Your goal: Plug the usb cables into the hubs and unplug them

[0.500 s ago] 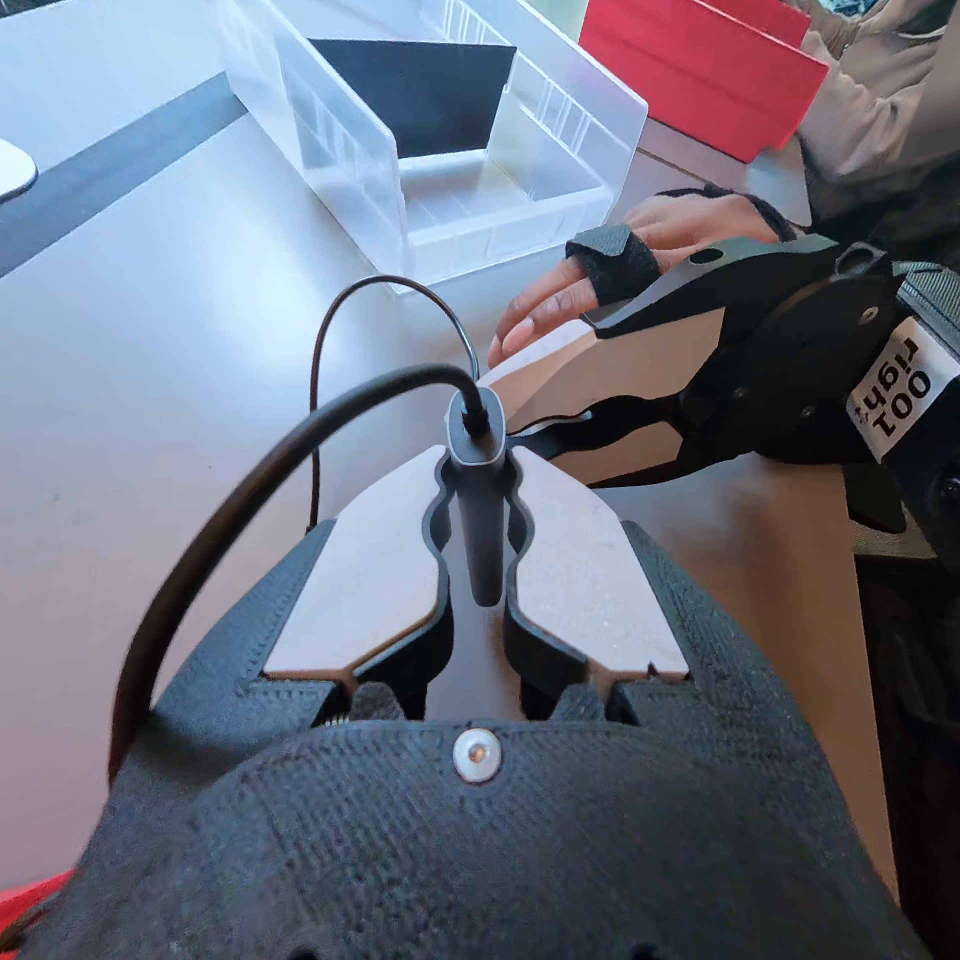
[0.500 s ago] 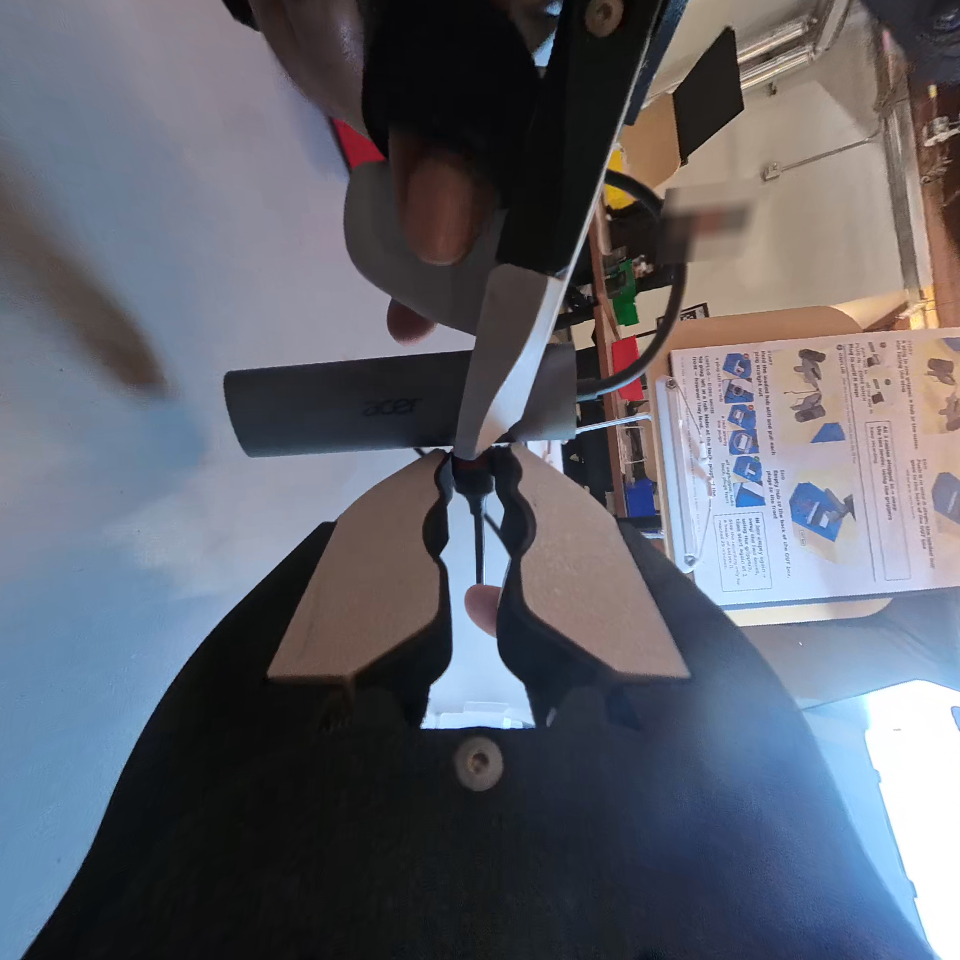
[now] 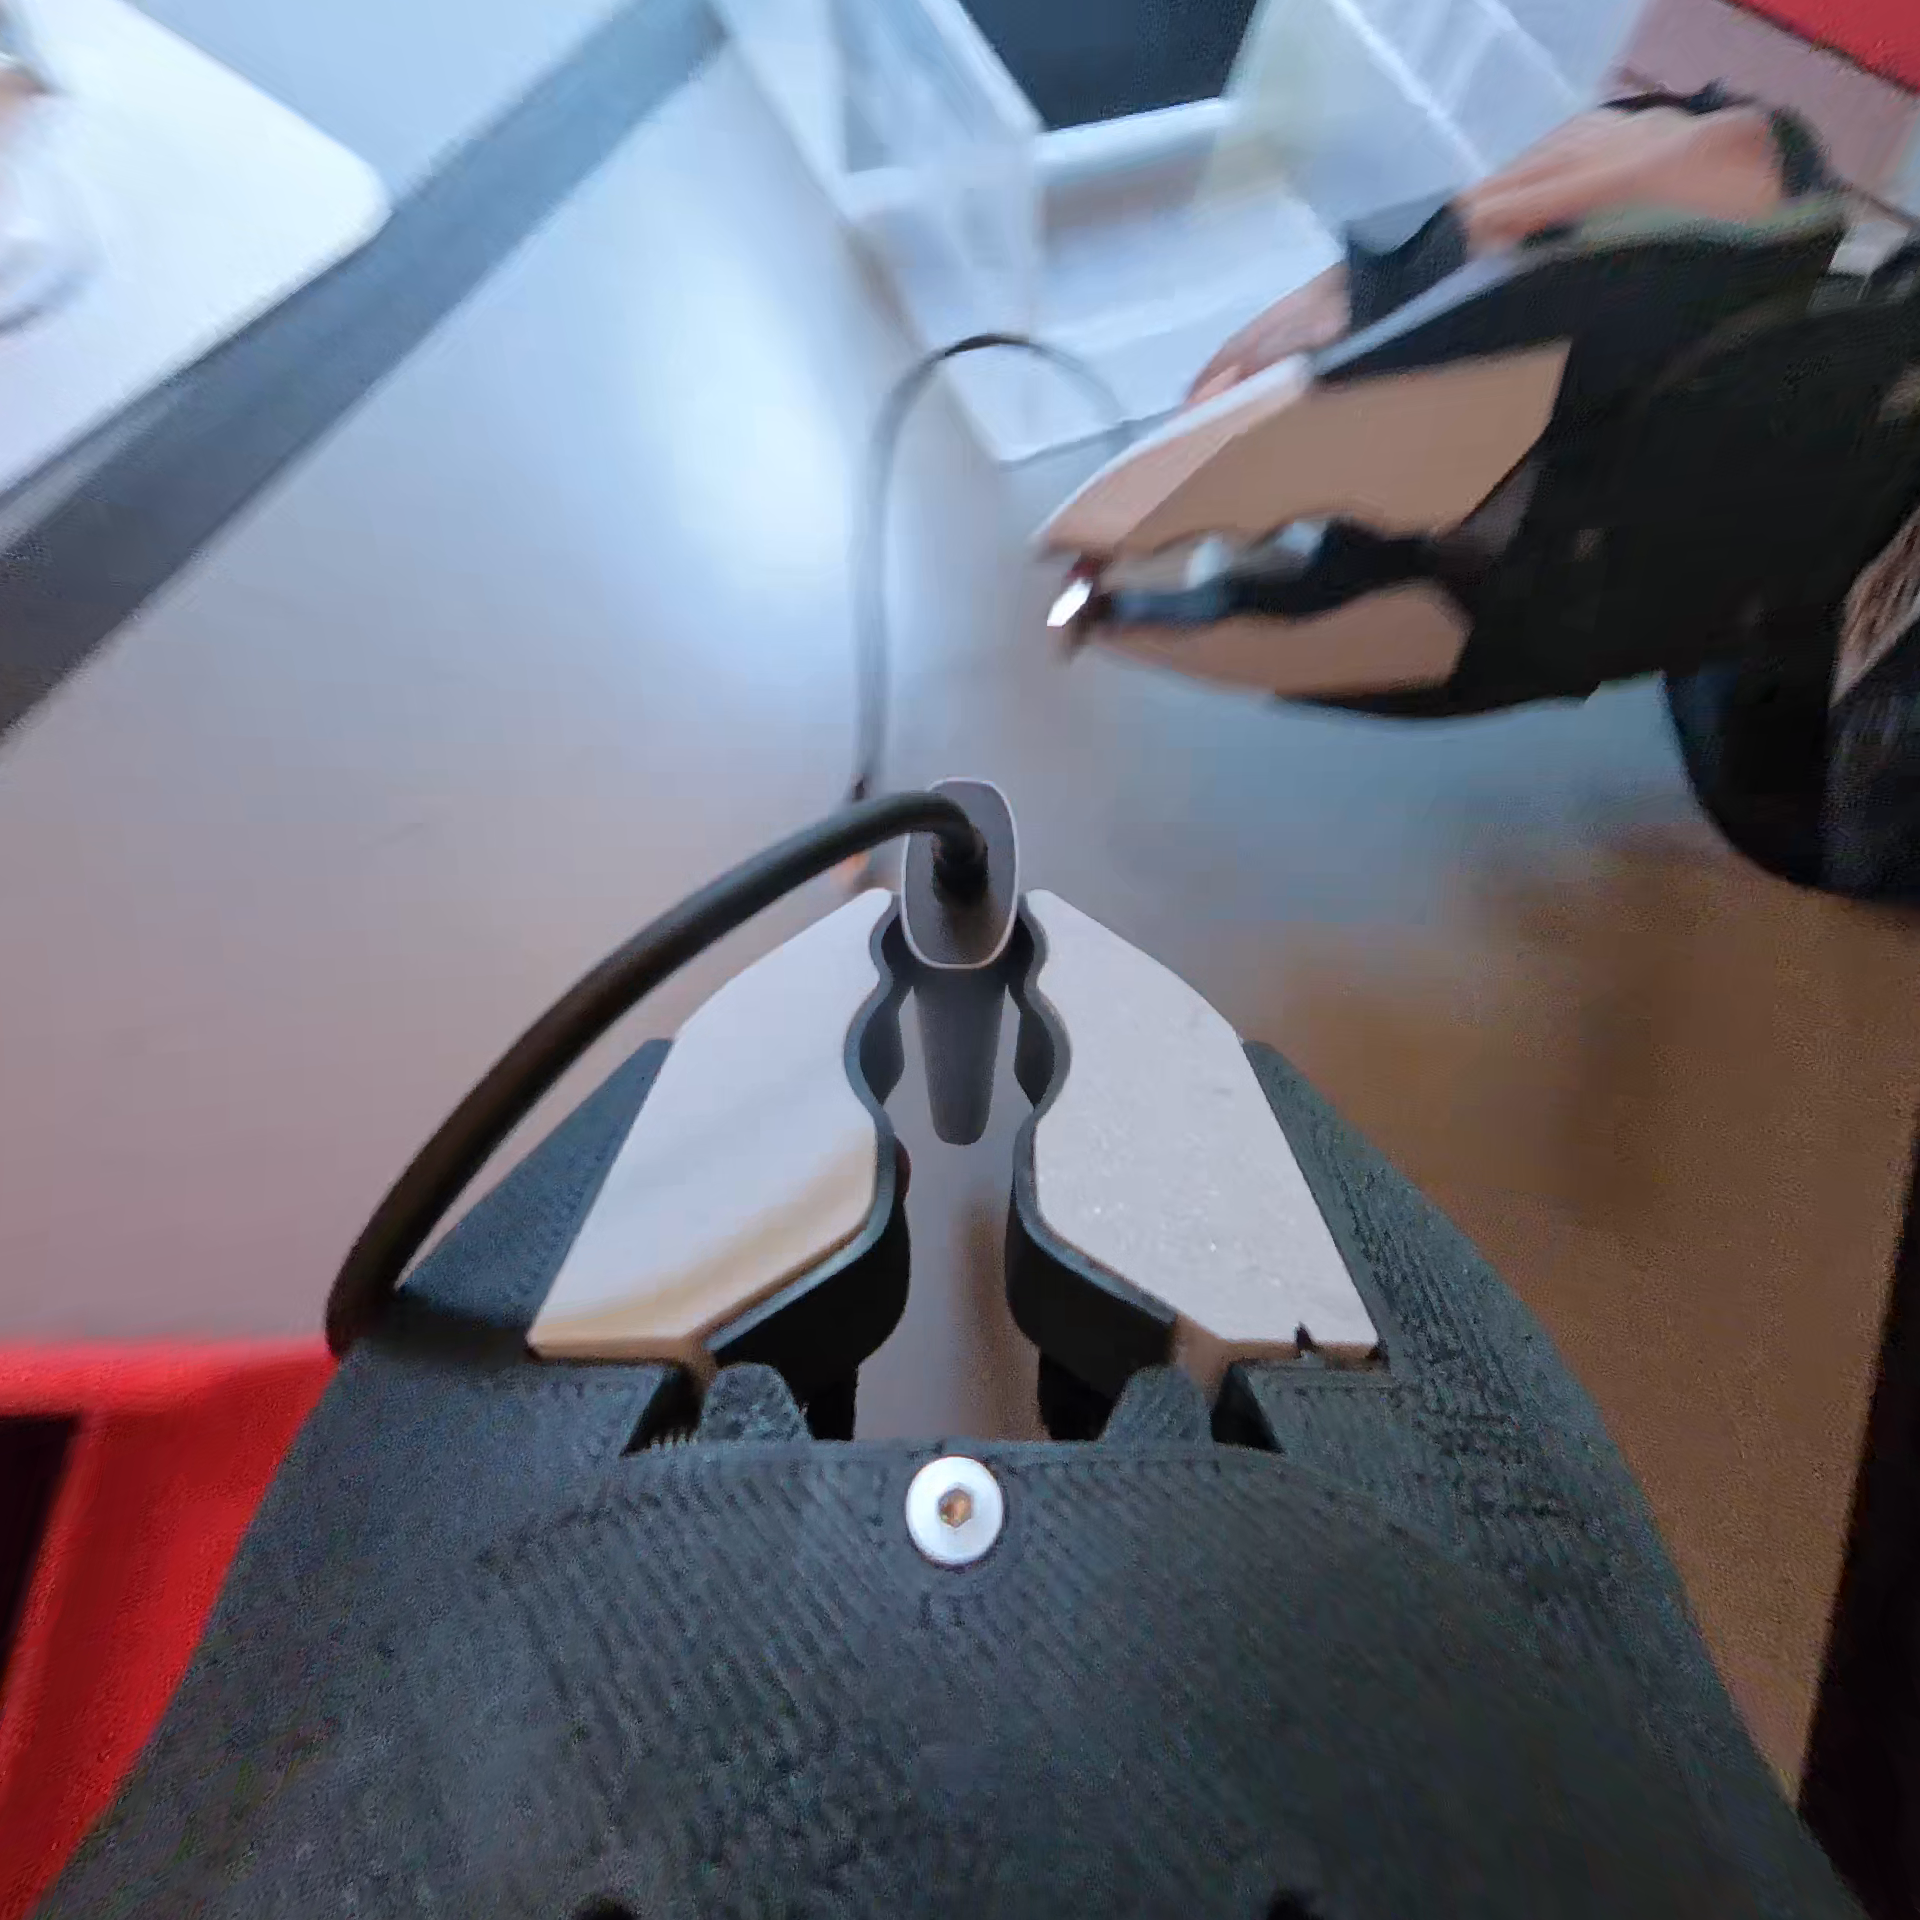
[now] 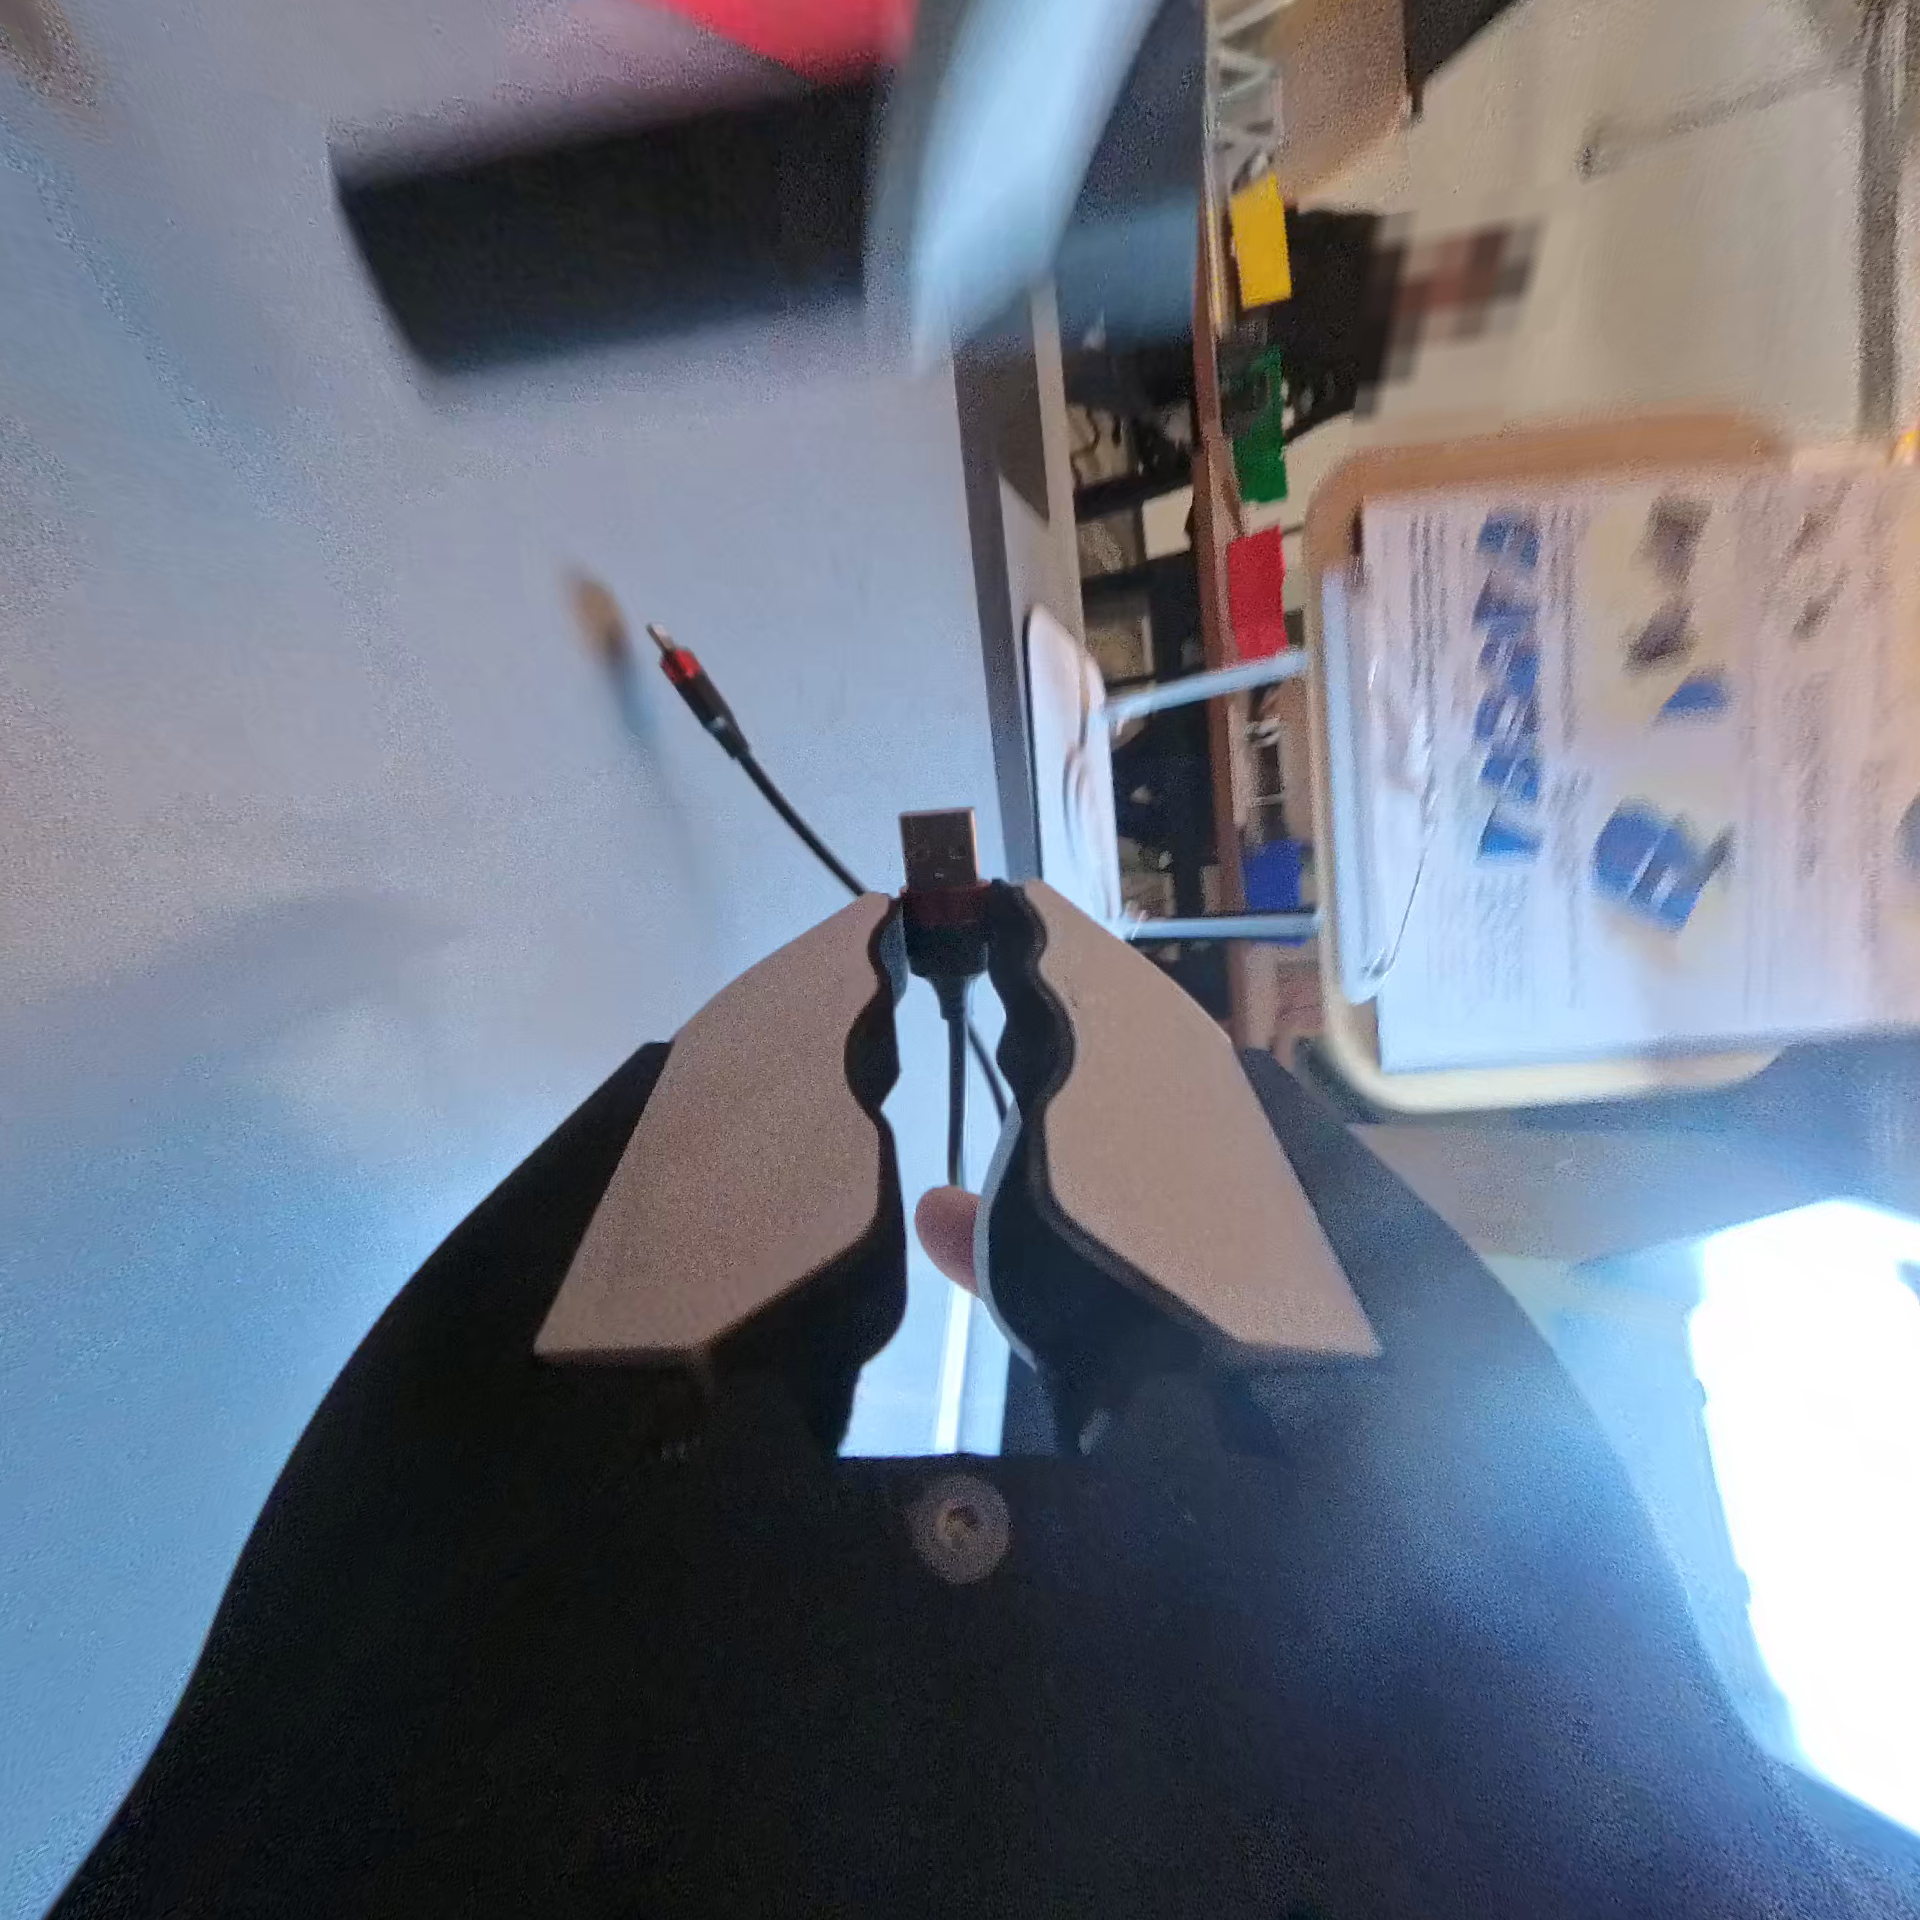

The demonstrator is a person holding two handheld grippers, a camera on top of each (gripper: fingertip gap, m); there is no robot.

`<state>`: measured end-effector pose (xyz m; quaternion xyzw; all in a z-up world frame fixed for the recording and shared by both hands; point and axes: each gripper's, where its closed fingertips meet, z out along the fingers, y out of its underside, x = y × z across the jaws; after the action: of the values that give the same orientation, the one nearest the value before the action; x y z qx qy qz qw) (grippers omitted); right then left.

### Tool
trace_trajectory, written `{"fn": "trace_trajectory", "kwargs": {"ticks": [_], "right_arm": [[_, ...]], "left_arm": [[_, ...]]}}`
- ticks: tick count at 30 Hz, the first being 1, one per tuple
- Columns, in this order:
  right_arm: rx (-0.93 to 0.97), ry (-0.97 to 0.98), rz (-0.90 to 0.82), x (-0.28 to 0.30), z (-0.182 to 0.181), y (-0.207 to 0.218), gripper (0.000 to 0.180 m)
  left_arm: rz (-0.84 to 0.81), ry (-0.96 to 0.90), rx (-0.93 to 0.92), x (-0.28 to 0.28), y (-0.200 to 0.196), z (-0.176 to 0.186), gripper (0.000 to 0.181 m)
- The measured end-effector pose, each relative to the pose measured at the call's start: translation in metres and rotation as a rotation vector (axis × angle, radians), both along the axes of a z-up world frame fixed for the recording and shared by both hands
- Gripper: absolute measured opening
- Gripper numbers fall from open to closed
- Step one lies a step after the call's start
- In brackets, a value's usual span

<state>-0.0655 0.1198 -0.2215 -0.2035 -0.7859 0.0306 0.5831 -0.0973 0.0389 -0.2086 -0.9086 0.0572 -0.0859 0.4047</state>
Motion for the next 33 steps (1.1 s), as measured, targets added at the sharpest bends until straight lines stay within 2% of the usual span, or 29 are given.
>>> {"fn": "trace_trajectory", "kwargs": {"ticks": [1, 3, 7, 10, 14, 18, 22, 24, 26, 29, 31, 33], "right_arm": [[-0.066, 0.025, 0.006, 0.009, 0.004, 0.012, 0.017], [-0.174, 0.18, 0.032, 0.015, 0.047, 0.006, 0.016], [-0.473, 0.364, 0.061, 0.017, 0.121, 0.005, 0.016], [-0.602, 0.473, 0.035, 0.032, 0.163, 0.039, 0.016], [-0.575, 0.506, -0.125, 0.051, 0.19, 0.102, 0.016], [-0.609, 0.413, -0.222, 0.064, 0.172, 0.141, 0.016], [-0.697, 0.064, -0.322, 0.073, 0.109, 0.159, 0.016], [-0.719, 0.019, -0.335, 0.075, 0.091, 0.167, 0.016], [-0.817, -0.063, -0.356, 0.077, 0.074, 0.167, 0.018], [-0.838, -0.002, -0.343, 0.077, 0.083, 0.171, 0.023], [-0.87, 0.07, -0.266, 0.076, 0.101, 0.163, 0.013], [-0.885, 0.09, -0.255, 0.079, 0.109, 0.163, 0.014]], "left_arm": [[0.016, -0.031, 0.027, -0.012, -0.008, 0.008, 0.018], [0.0, -0.118, 0.108, -0.018, -0.015, 0.026, 0.017], [0.003, -0.109, 0.224, -0.019, -0.003, 0.044, 0.017], [-0.01, -0.134, 0.269, -0.015, 0.002, 0.039, 0.017], [-0.045, -0.189, 0.293, -0.006, 0.004, 0.025, 0.017], [-0.063, -0.2, 0.314, -0.001, 0.007, 0.022, 0.017], [-0.07, -0.185, 0.322, 0.002, 0.01, 0.018, 0.017], [-0.075, -0.185, 0.324, 0.005, 0.011, 0.016, 0.017], [-0.082, -0.182, 0.319, 0.008, 0.011, 0.014, 0.017], [-0.092, -0.167, 0.315, 0.01, 0.012, 0.011, 0.017], [-0.096, -0.161, 0.31, 0.012, 0.012, 0.01, 0.017], [-0.099, -0.162, 0.306, 0.013, 0.013, 0.008, 0.017]]}}
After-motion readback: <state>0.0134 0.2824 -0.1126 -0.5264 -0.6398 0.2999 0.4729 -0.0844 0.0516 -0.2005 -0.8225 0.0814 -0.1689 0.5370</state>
